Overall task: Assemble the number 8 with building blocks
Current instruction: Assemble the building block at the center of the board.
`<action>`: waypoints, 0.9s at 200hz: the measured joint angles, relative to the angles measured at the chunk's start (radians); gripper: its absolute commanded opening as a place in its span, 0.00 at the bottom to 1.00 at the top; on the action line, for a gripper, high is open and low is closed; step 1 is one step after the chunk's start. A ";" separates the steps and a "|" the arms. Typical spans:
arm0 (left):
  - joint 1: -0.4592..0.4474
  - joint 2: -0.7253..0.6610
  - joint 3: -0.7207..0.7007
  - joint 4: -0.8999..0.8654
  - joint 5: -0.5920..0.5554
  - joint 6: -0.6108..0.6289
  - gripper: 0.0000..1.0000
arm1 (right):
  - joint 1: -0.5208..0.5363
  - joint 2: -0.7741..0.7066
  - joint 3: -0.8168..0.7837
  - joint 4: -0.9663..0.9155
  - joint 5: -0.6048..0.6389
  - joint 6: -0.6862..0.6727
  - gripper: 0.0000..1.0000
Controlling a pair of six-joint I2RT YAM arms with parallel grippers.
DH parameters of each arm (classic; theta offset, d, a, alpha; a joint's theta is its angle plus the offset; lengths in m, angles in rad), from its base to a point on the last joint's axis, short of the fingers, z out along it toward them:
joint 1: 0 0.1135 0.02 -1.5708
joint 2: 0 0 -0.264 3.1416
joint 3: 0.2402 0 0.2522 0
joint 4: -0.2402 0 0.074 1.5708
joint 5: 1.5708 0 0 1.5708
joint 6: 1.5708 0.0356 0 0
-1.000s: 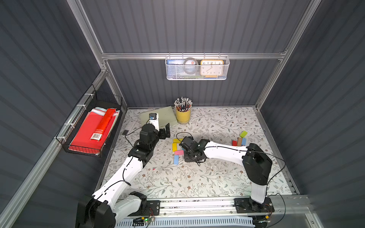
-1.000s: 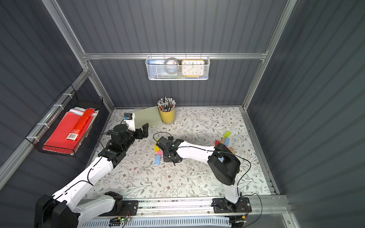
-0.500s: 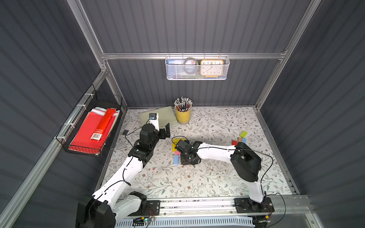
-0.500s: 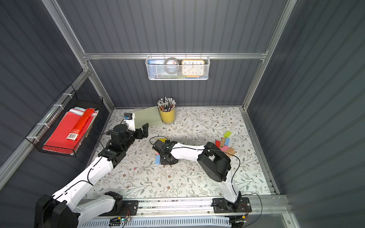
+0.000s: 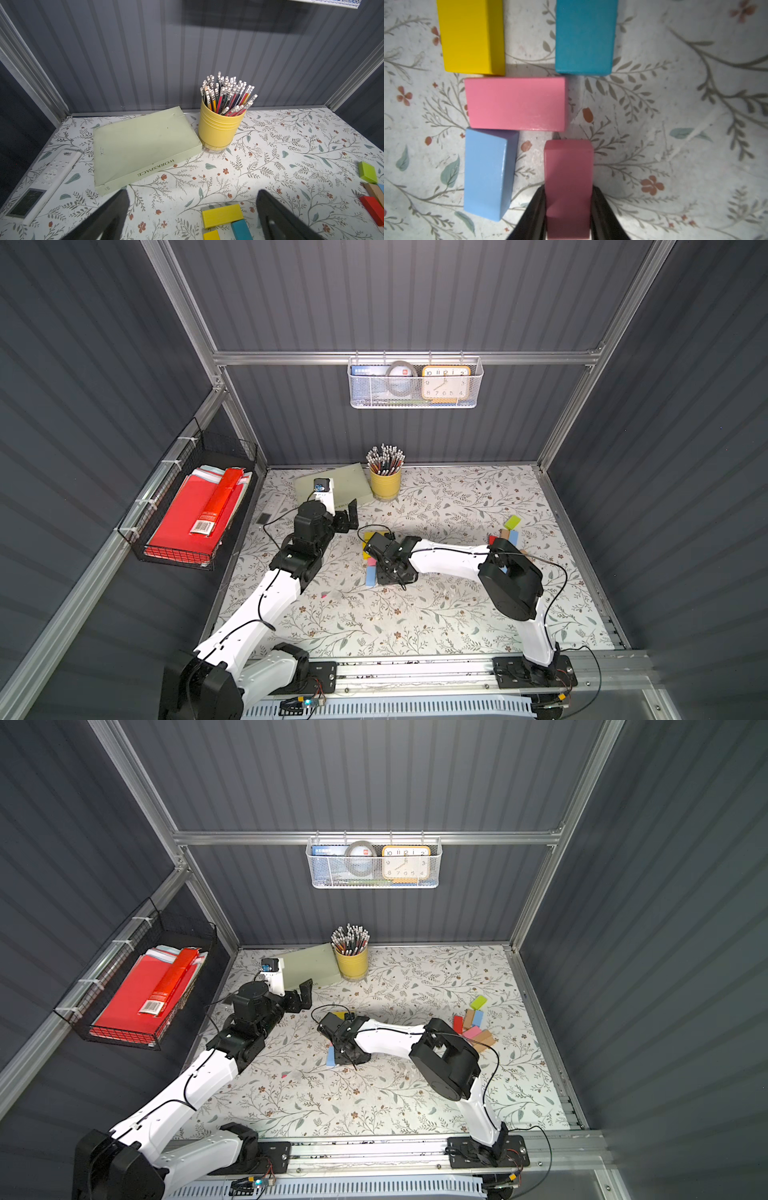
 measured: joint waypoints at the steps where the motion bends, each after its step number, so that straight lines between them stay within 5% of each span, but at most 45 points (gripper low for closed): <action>1: 0.000 0.000 0.000 0.000 0.000 0.000 0.99 | 0.000 0.000 0.000 0.000 0.000 0.000 0.33; 180: 0.000 0.000 0.000 0.000 0.000 0.000 0.99 | -0.003 0.010 0.011 -0.012 0.029 0.002 0.39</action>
